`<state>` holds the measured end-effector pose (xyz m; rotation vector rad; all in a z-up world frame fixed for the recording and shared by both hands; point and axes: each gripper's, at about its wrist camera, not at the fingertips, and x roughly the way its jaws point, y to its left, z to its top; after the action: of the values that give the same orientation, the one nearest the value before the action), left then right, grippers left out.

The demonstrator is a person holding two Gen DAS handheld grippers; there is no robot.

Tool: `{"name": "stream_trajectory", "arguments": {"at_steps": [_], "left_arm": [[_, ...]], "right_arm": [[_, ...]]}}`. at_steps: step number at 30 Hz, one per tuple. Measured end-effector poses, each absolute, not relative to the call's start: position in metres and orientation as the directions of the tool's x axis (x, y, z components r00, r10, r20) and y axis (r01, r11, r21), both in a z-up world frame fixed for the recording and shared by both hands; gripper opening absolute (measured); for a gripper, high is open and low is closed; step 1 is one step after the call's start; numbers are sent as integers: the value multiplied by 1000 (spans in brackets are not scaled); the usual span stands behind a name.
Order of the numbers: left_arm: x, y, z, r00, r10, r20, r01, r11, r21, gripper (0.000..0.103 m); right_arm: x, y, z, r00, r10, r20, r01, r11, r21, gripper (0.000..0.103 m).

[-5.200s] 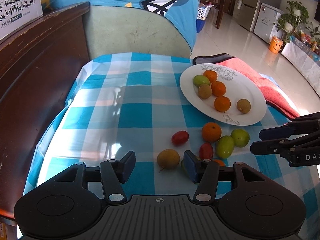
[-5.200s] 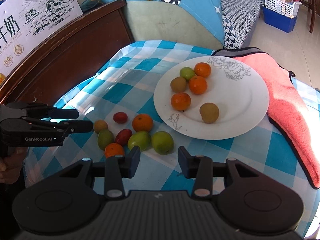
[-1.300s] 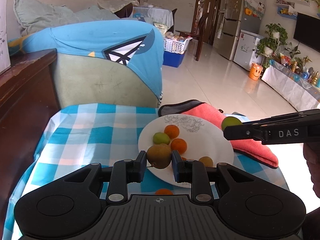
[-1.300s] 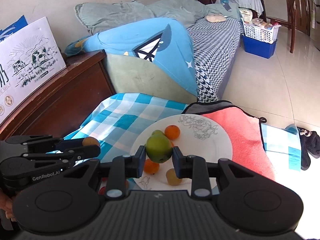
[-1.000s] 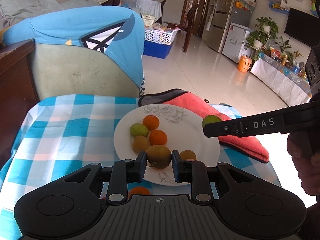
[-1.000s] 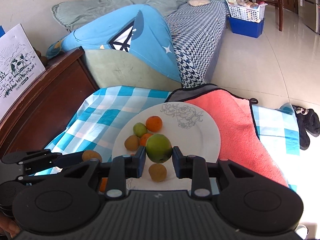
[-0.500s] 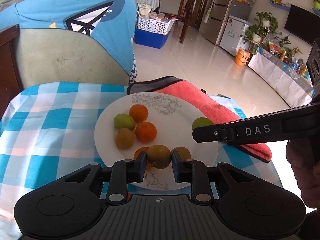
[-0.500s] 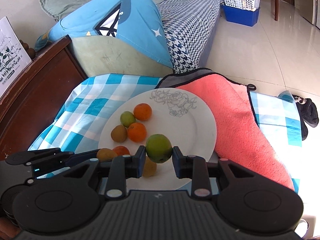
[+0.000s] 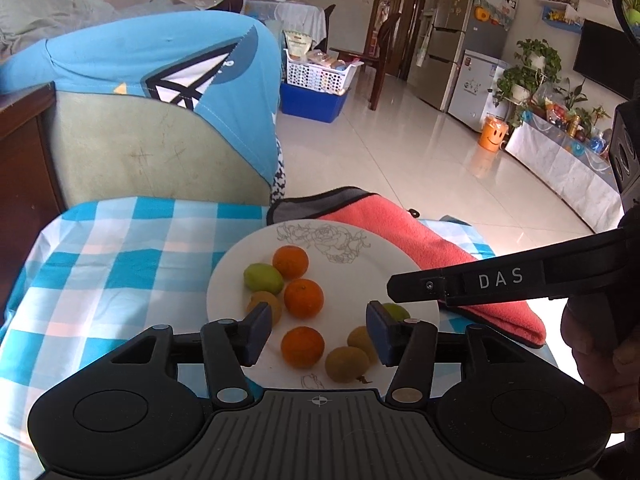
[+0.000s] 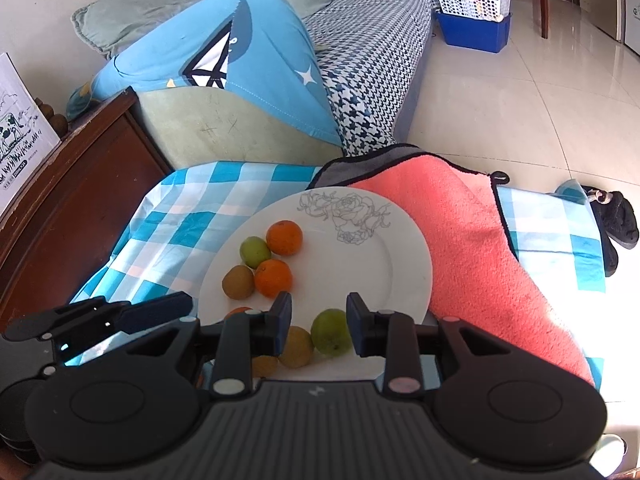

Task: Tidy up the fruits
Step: 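Lower both fruits onto the white plate and open both grippers, then move both open grippers back over the remaining fruits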

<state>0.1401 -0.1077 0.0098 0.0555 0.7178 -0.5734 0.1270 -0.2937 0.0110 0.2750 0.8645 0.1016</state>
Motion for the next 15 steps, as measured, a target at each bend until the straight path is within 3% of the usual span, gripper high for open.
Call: {"name": "stream_trajectory", "arguments": {"at_steps": [2, 15], "left_arm": [[140, -101, 17, 619, -465, -633, 494, 857, -146, 61], [119, -37, 40, 654, -390, -648, 405, 904, -136, 64]], "right_arm": [[126, -293, 14, 653, 202, -730, 19, 959, 282, 32], [100, -280, 25, 666, 242, -706, -20, 951, 307, 35]]}}
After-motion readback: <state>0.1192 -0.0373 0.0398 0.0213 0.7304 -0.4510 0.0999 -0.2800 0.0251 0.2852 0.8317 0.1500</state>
